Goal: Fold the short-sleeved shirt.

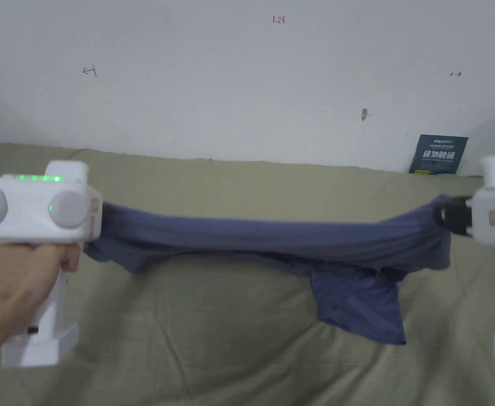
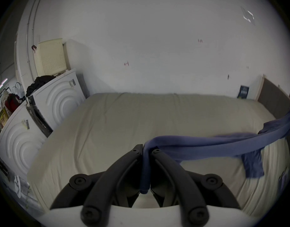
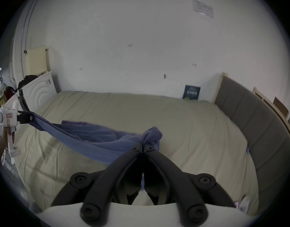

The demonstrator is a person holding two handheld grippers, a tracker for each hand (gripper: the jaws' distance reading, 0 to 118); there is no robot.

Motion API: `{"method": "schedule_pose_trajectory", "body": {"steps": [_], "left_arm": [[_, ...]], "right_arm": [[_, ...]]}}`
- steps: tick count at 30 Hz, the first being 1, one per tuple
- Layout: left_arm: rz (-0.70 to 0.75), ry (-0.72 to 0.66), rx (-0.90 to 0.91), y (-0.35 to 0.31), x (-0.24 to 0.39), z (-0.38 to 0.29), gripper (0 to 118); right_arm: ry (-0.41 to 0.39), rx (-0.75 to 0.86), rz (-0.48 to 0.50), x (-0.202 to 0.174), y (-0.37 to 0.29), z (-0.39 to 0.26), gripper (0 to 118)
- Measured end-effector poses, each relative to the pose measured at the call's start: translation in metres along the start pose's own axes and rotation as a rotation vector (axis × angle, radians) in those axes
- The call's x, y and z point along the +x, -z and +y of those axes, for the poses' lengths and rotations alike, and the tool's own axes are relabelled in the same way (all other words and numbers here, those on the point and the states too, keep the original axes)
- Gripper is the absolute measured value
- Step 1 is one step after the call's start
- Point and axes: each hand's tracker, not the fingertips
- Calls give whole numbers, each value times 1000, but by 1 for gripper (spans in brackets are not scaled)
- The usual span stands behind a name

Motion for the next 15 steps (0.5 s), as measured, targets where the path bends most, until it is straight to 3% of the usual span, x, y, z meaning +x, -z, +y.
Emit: {"method": "schedule_pose_trajectory", "body": {"steps": [2, 7, 15], "left_arm": [[-14, -8, -26, -3, -13, -15, 4], [-35, 19, -101, -59, -43, -111, 4], [-64, 29, -181, -116, -76, -194, 4]], "right_arm": [[-21, -22, 3, -7, -28, -42, 3], [46, -84, 45, -16, -81, -137, 3], [92, -185, 70, -24, -142, -234, 3]]}}
